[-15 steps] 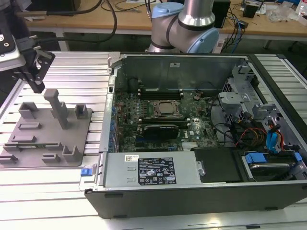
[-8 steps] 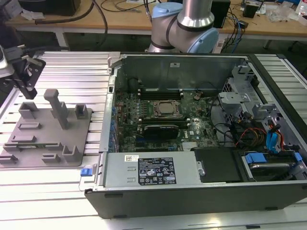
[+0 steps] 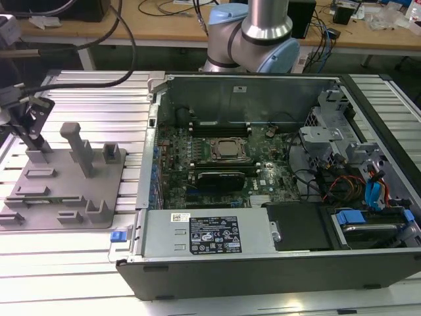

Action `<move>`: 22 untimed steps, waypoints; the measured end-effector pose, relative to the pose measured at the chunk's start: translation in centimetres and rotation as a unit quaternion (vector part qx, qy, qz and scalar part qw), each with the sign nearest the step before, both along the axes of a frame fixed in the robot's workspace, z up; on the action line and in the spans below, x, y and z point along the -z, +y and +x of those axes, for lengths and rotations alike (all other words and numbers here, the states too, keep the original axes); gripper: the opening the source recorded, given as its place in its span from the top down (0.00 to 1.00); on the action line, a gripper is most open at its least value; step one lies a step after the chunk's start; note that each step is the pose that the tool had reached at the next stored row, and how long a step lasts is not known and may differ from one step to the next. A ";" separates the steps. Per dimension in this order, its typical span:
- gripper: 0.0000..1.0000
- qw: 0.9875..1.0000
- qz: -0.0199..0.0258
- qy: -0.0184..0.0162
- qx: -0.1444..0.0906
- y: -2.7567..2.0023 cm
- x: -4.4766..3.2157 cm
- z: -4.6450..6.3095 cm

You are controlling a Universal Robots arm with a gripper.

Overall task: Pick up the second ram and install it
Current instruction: 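Reach for the second ram, then pick up the second ram and move it above second insertion slot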

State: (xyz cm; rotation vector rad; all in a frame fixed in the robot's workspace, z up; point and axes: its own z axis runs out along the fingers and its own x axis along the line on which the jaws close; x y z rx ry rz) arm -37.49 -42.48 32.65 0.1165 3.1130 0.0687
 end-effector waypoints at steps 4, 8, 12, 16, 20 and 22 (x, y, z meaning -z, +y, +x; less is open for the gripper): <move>0.92 1.000 0.000 0.000 0.000 -0.45 1.18 -0.4; 0.92 1.000 0.000 0.000 0.000 -0.45 1.21 -0.5; 0.92 1.000 0.000 0.000 0.000 -0.45 1.23 -0.5; 0.92 1.000 0.000 0.000 0.000 -0.45 1.23 -0.5; 0.92 1.000 0.000 0.000 -0.001 -0.46 1.55 -0.5; 0.92 1.000 -0.001 0.000 -0.018 -0.45 1.63 -0.5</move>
